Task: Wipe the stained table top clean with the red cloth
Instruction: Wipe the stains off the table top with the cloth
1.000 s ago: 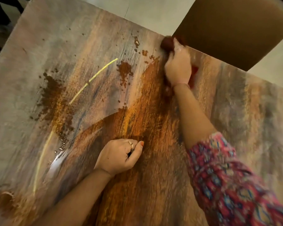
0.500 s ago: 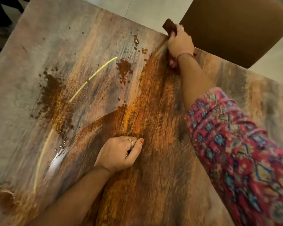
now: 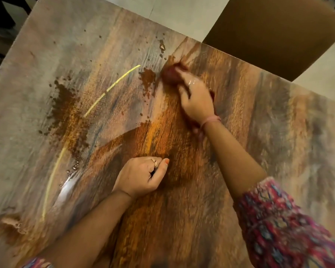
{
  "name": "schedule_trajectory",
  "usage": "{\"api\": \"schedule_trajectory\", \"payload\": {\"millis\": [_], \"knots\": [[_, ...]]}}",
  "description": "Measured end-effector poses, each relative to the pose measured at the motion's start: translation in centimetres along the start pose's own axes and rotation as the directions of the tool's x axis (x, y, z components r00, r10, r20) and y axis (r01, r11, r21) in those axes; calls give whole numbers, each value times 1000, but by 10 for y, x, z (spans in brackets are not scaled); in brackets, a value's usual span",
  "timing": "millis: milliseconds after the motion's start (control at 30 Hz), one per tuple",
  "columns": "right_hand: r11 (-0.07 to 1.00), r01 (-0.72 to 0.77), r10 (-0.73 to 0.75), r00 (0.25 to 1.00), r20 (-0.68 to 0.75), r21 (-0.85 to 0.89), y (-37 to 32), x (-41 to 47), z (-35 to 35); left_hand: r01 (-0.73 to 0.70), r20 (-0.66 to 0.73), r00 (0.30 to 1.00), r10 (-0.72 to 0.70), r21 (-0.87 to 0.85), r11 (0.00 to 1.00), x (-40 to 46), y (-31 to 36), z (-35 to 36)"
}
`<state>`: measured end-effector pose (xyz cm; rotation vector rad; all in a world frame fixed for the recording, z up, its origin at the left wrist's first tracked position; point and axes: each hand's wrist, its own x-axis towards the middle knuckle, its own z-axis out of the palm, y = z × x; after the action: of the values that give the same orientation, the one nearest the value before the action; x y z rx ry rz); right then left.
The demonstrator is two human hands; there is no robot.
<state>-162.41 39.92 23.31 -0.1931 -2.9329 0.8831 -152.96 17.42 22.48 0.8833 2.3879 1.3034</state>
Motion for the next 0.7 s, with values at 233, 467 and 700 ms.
{"api": "schedule_trajectory", "payload": {"millis": [233, 467, 700], "knots": [[924, -379, 373, 922, -104, -47, 31, 131, -23, -33, -12, 999, 33, -32, 999, -1, -5, 1], [932, -265, 222, 957, -187, -249, 7, 104, 0, -43, -20, 999, 42, -19, 999, 1, -4, 3], [966, 237, -227, 969, 102, -100, -25, -34, 18, -49, -15, 999, 49, 18, 999, 2, -1, 1]]}}
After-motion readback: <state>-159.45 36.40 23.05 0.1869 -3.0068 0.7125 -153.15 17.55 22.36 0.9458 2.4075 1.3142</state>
